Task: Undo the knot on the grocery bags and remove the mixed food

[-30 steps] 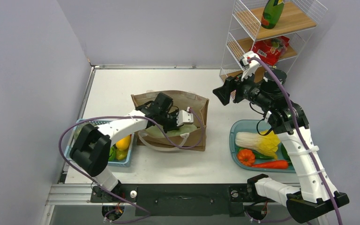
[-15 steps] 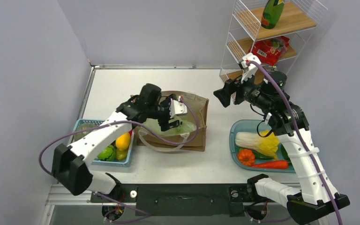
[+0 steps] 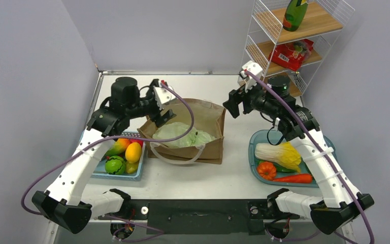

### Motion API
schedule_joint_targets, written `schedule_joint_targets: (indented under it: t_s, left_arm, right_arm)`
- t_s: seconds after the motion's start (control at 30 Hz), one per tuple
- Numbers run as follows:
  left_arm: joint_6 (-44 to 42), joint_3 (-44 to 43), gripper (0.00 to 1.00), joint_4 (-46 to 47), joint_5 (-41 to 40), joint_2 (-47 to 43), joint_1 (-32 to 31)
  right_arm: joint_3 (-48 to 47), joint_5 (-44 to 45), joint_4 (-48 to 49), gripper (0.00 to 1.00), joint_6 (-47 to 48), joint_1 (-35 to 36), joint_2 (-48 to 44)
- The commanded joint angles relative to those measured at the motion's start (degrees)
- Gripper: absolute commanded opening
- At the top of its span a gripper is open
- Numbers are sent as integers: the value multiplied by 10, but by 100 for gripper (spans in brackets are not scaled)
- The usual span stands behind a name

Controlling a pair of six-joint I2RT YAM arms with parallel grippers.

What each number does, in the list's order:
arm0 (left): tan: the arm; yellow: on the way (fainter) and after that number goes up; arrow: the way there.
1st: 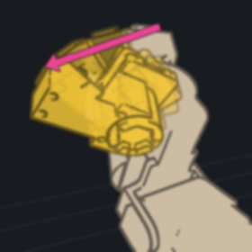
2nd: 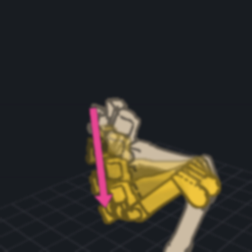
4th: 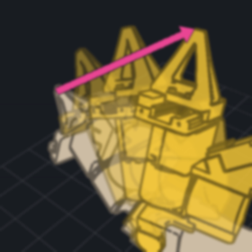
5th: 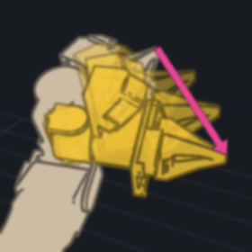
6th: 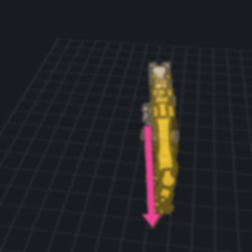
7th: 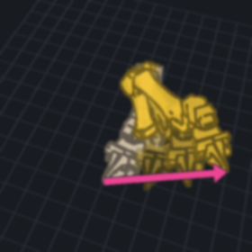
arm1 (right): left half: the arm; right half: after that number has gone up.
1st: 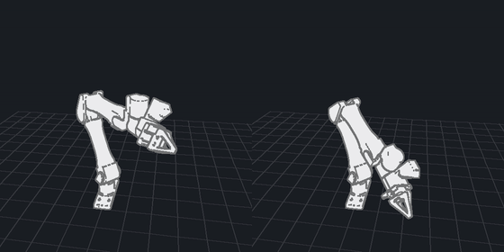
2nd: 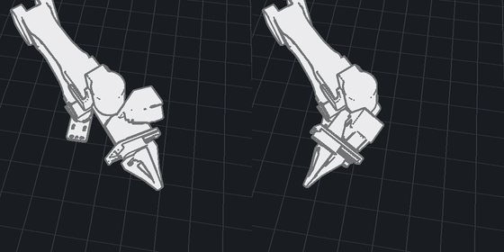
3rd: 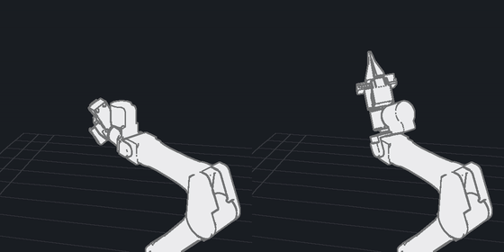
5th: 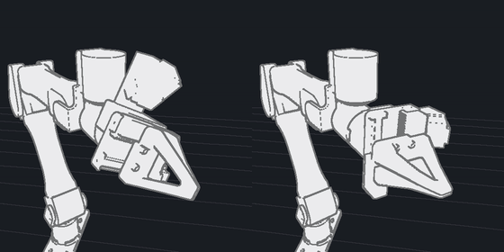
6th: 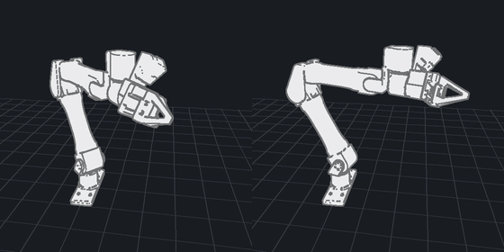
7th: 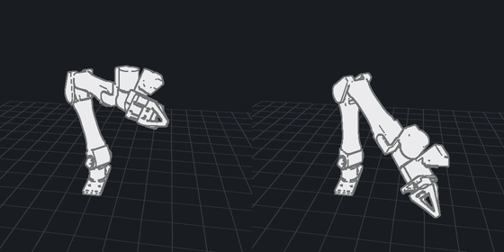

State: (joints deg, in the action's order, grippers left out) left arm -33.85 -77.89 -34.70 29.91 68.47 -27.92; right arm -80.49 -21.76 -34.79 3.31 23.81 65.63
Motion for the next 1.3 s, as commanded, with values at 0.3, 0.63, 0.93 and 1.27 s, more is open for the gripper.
schedule_joint_targets:
  t_s: [0.3, 0.63, 0.93, 1.27]
  left_arm:
    - [100, 70, 77, -73, -140, -134, 119]
    - [168, 135, 44, -90, -209, -91, 118]
    - [132, -17, 0, 144, -185, 144, 108]
    - [201, -482, 50, 242, -47, 548, 131]
  right_arm:
    - [-69, 54, 38, 74, 111, 79, 145]
    - [-117, 17, 1, 59, 147, 97, 233]
    - [-130, 15, 4, 0, 44, 31, 190]
    - [49, 27, 236, 20, -300, 78, 141]
